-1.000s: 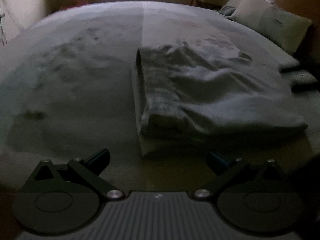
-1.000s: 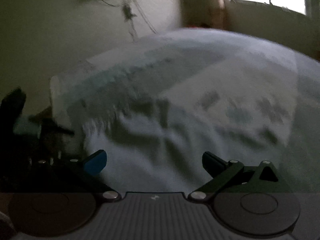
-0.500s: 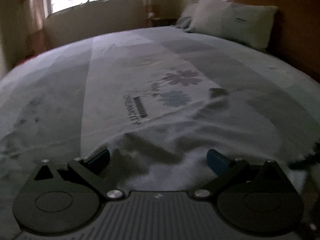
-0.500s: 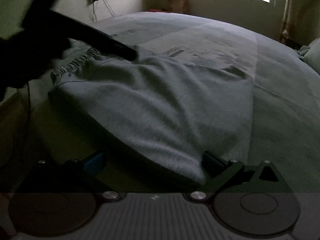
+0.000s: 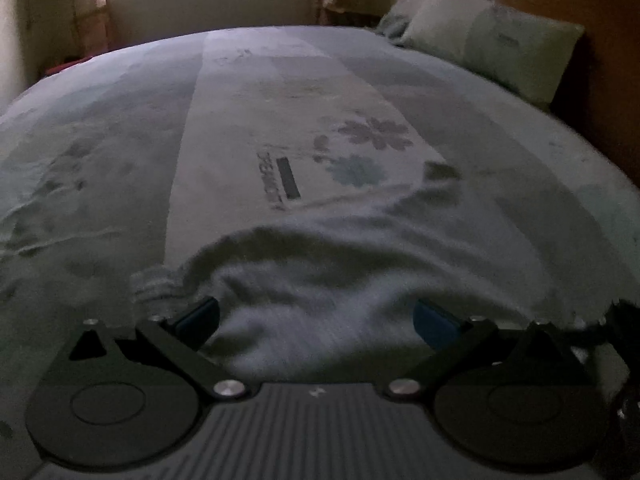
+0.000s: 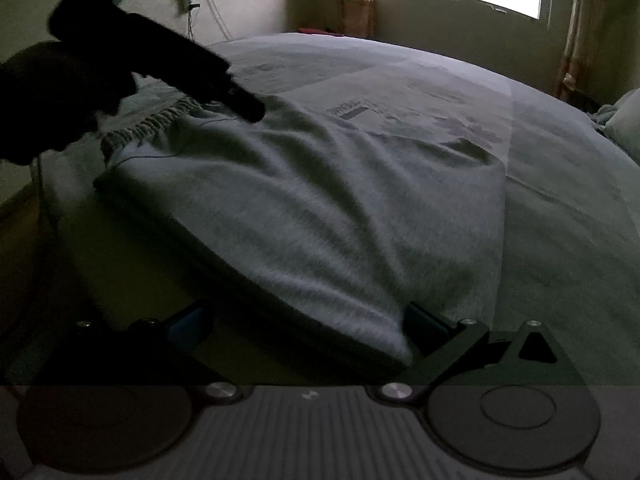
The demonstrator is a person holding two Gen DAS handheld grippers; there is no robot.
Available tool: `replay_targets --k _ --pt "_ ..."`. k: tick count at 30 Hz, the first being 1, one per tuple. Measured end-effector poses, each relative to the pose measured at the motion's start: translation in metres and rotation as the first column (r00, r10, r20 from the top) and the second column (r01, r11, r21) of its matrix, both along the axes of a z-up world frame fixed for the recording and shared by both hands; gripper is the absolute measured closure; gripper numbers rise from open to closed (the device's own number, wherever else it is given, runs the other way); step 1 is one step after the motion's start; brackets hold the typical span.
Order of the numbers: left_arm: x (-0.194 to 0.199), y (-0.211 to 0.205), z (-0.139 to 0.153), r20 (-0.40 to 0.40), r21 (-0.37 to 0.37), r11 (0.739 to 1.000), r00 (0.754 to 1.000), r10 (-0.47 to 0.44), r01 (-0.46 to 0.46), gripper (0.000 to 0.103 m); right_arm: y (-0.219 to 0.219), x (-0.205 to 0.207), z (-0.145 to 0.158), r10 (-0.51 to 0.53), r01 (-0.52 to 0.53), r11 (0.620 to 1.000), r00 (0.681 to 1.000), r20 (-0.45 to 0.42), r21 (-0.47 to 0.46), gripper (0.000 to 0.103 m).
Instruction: Fold clothes
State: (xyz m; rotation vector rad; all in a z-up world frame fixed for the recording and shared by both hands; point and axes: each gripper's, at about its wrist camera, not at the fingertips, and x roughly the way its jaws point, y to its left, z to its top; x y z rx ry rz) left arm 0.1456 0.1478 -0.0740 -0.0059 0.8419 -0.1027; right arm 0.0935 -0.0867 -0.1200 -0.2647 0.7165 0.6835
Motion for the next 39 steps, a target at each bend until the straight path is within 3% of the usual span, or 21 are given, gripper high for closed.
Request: replay_targets --k 7,20,27,34,39 --pt "-0.023 -0.031 -0.001 -0.028 0.066 0.997 0.999 -0.029 0.031 0.001 0.007 -0.004 -0.001 -0.011 0.012 0.999 1.0 0.019 -0.033 0.0" --pt "-0.042 -0.029 -0.016 -0.067 0.008 1.0 0.998 0.01 -0.009 0.001 0.01 -0.003 -0.001 -0.032 0.032 0.998 0.999 0.016 -0.048 0.0" --pt "-0.05 -0.037 -0.01 -0.049 0.036 0.999 0.999 -0.015 0.017 0.001 0.011 -0.003 -0.001 -0.035 0.036 0.998 0.999 0.017 -0.057 0.0" --pt "-0.056 -0.033 -0.024 -0.071 -0.019 1.0 0.997 0.004 -0.006 0.001 0.011 -0.003 -0.001 -0.03 0.031 0.998 0.999 0.017 -0.06 0.0" --pt "-0.059 -0.039 -0.012 -0.061 0.019 1.0 0.998 0.002 -0.001 0.001 0.012 -0.005 -0.002 -0.033 0.034 0.997 0.999 0.022 -0.064 0.0"
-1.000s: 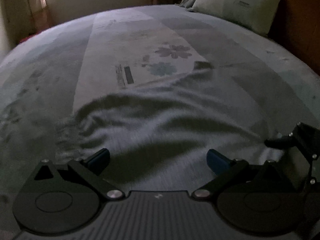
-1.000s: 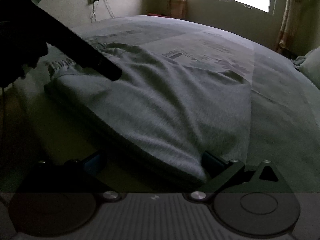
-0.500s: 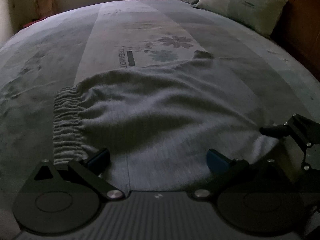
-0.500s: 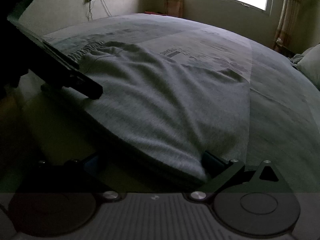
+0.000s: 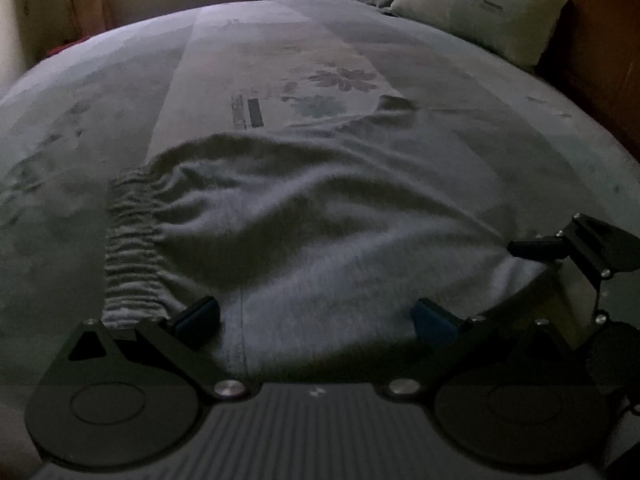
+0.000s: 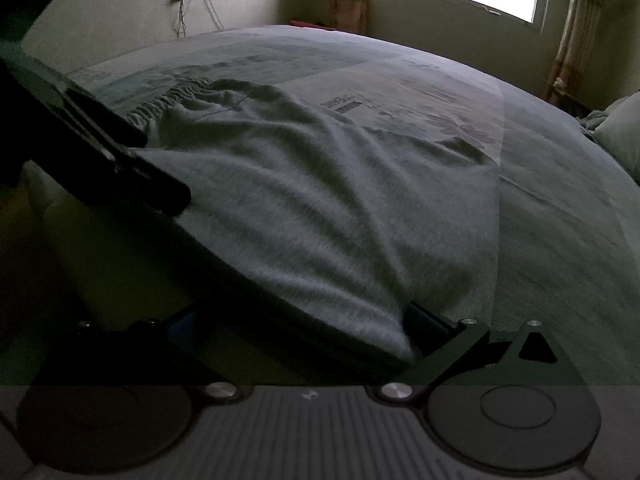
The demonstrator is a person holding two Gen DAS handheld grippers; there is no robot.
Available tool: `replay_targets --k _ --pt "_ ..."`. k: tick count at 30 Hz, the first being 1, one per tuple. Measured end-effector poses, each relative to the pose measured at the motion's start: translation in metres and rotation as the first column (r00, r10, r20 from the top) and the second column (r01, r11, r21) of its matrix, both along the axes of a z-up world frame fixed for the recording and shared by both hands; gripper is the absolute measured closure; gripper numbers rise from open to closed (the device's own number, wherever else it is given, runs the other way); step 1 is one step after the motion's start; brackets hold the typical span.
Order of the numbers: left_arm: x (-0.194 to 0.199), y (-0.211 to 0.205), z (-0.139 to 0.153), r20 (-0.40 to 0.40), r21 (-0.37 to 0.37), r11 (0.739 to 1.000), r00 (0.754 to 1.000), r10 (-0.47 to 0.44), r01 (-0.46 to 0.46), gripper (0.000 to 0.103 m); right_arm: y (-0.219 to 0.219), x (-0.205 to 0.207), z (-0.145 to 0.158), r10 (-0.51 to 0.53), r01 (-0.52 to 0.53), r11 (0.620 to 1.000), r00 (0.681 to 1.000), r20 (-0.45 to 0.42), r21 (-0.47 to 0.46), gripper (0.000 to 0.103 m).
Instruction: Fold clothes
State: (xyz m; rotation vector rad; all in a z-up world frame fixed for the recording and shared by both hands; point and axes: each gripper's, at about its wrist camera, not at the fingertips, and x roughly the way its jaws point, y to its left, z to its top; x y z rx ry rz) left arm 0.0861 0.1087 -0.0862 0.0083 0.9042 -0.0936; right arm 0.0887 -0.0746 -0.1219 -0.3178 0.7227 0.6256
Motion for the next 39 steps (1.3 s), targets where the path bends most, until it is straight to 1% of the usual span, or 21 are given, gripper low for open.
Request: replay_targets --k 3,5,7,9,13,15,18,22,26,33,39 --pt "-0.001 -0.003 0.005 0.024 -0.008 1.0 1.0 -0.01 0.01 0.001 0.0 0.0 0.0 -0.001 0.001 1.0 1.0 -0.002 0.001 0.0" --pt "0.0 -0.002 0.002 0.014 -0.024 1.0 1.0 -0.003 0.003 0.001 0.0 0.0 0.001 -0.001 0.001 1.0 1.0 -0.004 0.001 0.0" --pt "-0.001 -0.002 -0.005 -0.006 -0.021 1.0 1.0 0.011 -0.011 0.001 0.001 0.0 0.001 -0.002 0.002 1.0 1.0 -0.004 -0.001 0.0" --pt "-0.005 -0.002 -0.009 -0.009 -0.014 1.0 1.0 0.022 -0.022 0.001 0.001 0.0 0.0 -0.001 0.001 1.0 1.0 -0.002 0.0 0.0" --pt "-0.01 -0.003 0.0 0.002 -0.021 0.999 0.999 0.032 -0.032 0.001 0.001 0.0 0.0 -0.005 0.005 1.0 1.0 -0.001 0.0 0.0" --pt "-0.011 -0.003 0.006 0.024 -0.033 0.999 0.999 0.031 -0.031 0.001 0.001 0.0 0.0 -0.007 0.007 1.0 1.0 -0.001 0.001 0.0" --pt "-0.009 -0.004 0.008 0.034 -0.035 0.999 0.999 0.034 -0.033 0.001 0.001 0.0 0.0 -0.007 0.007 1.0 1.0 -0.002 0.001 0.0" --pt "-0.009 -0.005 -0.002 -0.005 -0.023 0.998 0.998 0.059 -0.059 0.001 0.001 -0.001 0.001 -0.006 0.006 1.0 1.0 -0.002 -0.002 0.0" --pt "-0.018 -0.006 -0.002 -0.013 -0.01 0.998 0.998 0.064 -0.065 0.001 0.001 -0.001 0.0 -0.008 0.008 1.0 1.0 0.0 -0.003 0.0" --pt "-0.017 -0.004 0.014 0.04 -0.003 0.998 0.997 0.069 -0.069 0.001 0.002 -0.001 0.001 -0.01 0.01 1.0 1.0 -0.002 -0.008 0.0" --pt "-0.005 0.003 0.015 0.054 -0.006 0.996 0.995 0.086 -0.085 0.001 0.002 0.0 0.001 -0.012 0.012 1.0 1.0 -0.003 -0.013 0.0"
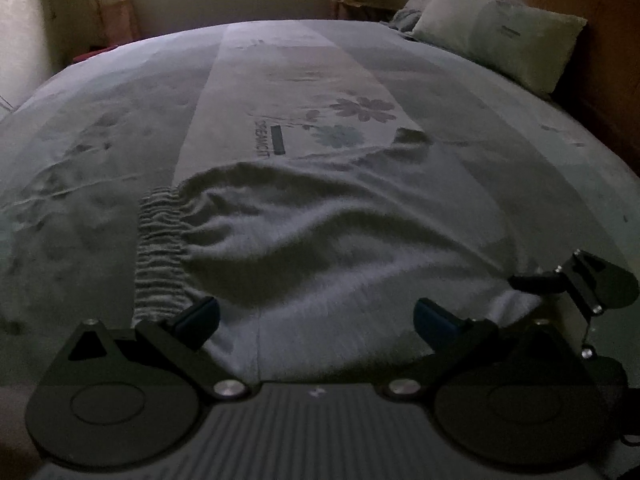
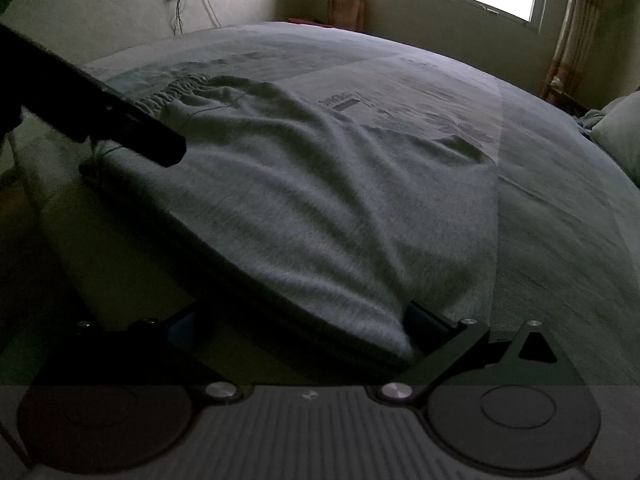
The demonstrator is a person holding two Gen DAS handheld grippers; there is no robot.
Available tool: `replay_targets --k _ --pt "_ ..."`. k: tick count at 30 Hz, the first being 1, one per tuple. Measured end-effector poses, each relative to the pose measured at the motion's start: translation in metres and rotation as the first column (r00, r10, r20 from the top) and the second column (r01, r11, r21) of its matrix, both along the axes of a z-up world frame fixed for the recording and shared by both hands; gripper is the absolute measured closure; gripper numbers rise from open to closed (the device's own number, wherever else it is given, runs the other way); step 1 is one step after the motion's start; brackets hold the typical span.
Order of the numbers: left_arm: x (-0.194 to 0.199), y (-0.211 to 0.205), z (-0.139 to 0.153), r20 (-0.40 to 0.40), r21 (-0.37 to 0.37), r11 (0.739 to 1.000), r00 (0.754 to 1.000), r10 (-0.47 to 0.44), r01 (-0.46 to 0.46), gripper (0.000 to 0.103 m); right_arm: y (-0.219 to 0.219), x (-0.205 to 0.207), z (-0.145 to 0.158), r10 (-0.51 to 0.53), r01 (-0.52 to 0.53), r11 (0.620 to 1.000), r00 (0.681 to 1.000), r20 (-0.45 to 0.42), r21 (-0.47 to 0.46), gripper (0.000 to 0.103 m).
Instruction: Fold clothes
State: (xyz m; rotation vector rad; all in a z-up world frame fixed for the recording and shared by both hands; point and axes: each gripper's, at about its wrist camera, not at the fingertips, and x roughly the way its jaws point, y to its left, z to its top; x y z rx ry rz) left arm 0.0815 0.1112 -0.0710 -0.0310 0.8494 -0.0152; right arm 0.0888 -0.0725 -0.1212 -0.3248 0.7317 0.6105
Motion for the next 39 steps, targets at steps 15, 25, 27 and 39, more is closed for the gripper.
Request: replay_targets --k 15,25,27,39 --pt "-0.009 0.02 -0.007 0.001 -0.038 0.999 0.999 0.034 -0.034 0.001 0.001 0.0 -0.001 -0.008 0.008 1.0 1.0 -0.002 -0.007 0.0" --pt "-0.009 0.027 -0.011 -0.011 -0.046 0.998 0.999 0.047 -0.047 0.001 0.002 0.0 0.0 -0.01 0.01 1.0 1.0 -0.004 -0.008 0.0" --pt "-0.012 0.028 -0.008 -0.001 -0.051 0.998 0.999 0.047 -0.047 0.001 0.001 0.0 0.0 -0.01 0.01 1.0 1.0 -0.003 -0.008 0.0" --pt "-0.02 0.033 -0.004 0.019 -0.055 0.996 0.997 0.07 -0.069 0.001 0.0 -0.001 0.0 -0.008 0.008 1.0 1.0 -0.002 -0.008 0.0"
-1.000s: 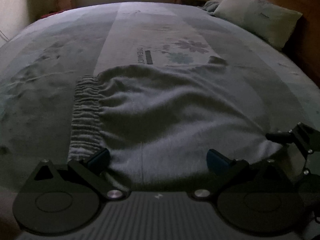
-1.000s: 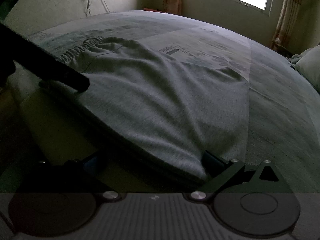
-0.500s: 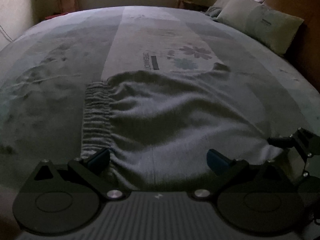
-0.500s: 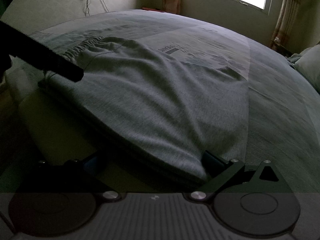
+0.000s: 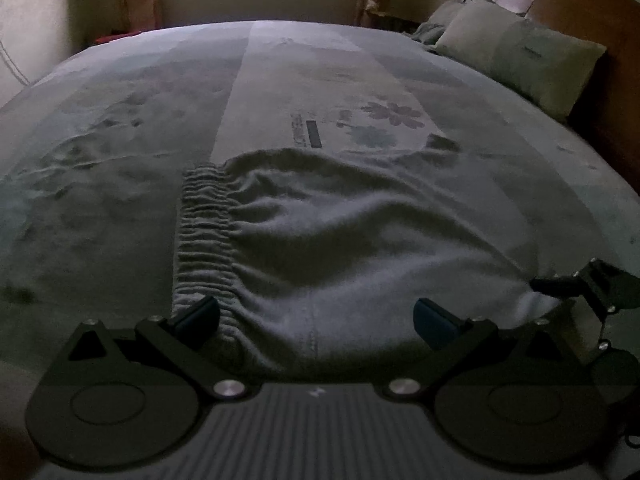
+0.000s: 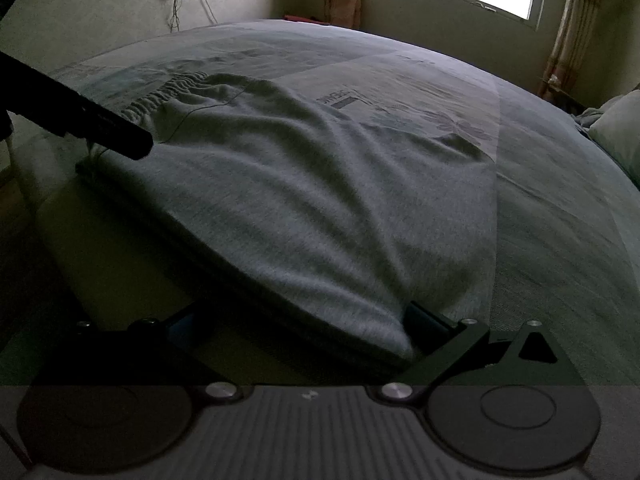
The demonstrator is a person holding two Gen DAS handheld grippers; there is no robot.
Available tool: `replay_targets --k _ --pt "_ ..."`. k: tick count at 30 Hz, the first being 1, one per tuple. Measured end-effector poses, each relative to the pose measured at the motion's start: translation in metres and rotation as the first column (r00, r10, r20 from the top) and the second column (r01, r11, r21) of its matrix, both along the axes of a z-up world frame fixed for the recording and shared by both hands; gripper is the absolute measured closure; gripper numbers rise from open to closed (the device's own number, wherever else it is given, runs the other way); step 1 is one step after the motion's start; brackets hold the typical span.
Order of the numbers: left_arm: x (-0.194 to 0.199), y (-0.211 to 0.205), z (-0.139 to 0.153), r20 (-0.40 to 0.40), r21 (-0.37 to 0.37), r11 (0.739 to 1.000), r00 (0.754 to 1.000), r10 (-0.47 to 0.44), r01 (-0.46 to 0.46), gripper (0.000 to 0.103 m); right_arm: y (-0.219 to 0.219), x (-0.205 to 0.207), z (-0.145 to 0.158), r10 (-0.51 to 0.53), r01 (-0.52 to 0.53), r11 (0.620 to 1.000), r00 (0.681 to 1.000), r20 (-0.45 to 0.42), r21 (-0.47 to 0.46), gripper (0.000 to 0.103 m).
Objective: Fold clothes
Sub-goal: 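Grasp the elastic waistband with the left gripper and lift it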
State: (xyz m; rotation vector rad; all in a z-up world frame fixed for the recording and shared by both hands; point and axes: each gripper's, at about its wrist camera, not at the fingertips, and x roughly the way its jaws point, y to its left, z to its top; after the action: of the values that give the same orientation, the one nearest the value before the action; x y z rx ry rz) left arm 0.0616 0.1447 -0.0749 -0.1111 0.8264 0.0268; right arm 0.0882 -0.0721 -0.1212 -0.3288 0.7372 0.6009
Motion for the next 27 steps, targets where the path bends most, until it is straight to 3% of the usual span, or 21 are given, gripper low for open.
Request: replay_targets --k 3,8,17,20,27 --pt "-0.005 0.009 0.004 0.031 -0.024 1.0 0.999 0.015 -0.014 0.001 0.0 -0.001 0.0 0.0 0.0 1.0 1.0 0.001 0.0 0.0" --pt "-0.005 0.04 -0.002 0.055 -0.145 0.987 0.995 0.08 -0.071 0.001 0.0 0.0 0.0 0.001 -0.001 1.0 1.0 0.001 0.001 0.0" --pt "-0.005 0.09 -0.025 0.028 -0.356 0.918 0.98 0.198 -0.176 0.001 0.001 0.0 0.0 0.003 -0.003 1.0 1.0 0.003 0.002 0.0" --pt "-0.002 0.098 -0.034 0.003 -0.399 0.9 0.981 0.195 -0.177 0.001 0.0 -0.001 -0.001 0.006 -0.006 1.0 1.0 0.002 0.008 0.0" --pt "0.007 0.098 -0.047 -0.011 -0.435 0.885 0.984 0.178 -0.165 0.001 0.002 -0.001 -0.001 0.007 -0.007 1.0 1.0 0.003 0.006 0.0"
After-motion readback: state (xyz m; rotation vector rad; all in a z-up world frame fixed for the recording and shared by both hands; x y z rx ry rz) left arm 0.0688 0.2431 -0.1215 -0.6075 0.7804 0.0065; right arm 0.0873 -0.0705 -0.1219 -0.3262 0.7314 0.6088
